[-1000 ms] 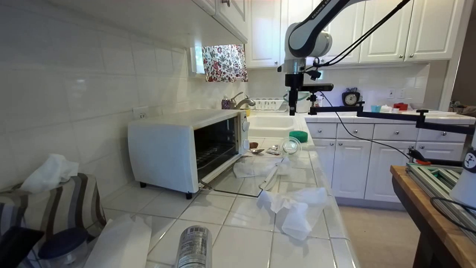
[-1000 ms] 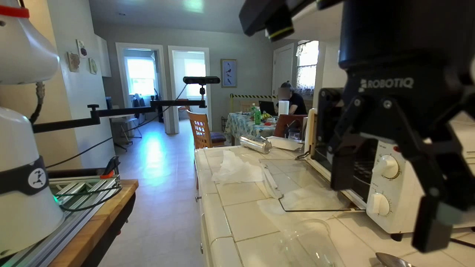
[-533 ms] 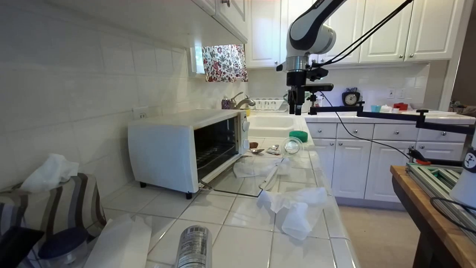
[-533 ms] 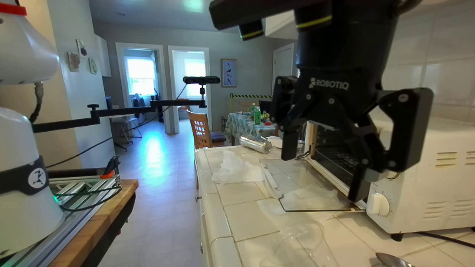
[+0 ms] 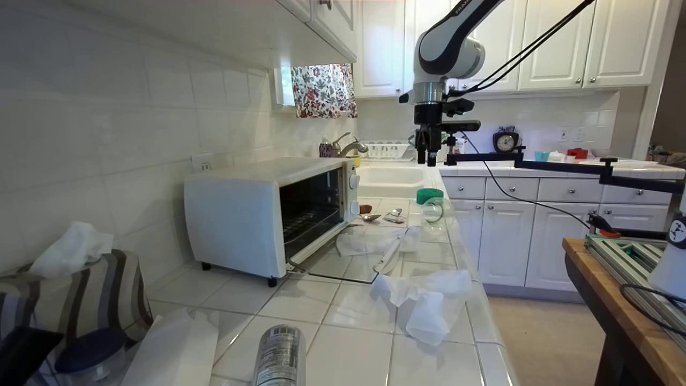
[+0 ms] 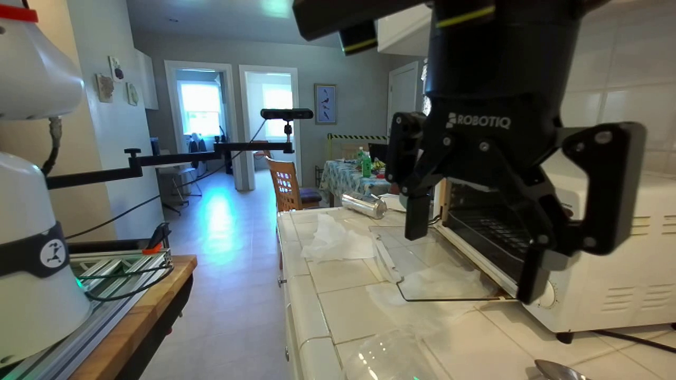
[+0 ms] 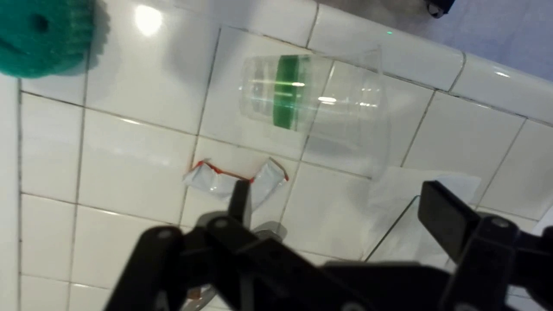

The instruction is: Place the brown object to the right of the oven in the oven

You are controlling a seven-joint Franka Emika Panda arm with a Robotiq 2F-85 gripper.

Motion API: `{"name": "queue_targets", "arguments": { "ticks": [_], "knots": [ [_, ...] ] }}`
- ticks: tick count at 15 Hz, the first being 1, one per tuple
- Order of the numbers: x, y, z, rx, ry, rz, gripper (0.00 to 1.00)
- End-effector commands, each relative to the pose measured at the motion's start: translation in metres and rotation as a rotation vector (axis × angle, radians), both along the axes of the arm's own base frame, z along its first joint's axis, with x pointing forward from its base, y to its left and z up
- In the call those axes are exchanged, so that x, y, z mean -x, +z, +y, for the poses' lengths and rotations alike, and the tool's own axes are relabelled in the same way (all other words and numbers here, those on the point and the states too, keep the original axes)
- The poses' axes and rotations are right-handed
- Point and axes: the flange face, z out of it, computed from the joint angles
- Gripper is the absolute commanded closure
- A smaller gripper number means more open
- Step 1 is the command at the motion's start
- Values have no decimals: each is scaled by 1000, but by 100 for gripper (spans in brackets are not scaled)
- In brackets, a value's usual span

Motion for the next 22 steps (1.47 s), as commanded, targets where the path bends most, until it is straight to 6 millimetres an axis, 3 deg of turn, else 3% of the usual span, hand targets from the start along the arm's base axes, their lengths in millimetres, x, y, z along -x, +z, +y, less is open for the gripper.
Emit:
{"name": "queue_targets", "arguments": {
  "ticks": [1, 8, 22],
  "knots": [
    [-3, -1, -17, 58, -71, -31, 0],
    [-23, -8, -34, 76, -107, -106, 0],
    [-89, -49, -55, 48, -112, -109, 0]
  ]
}}
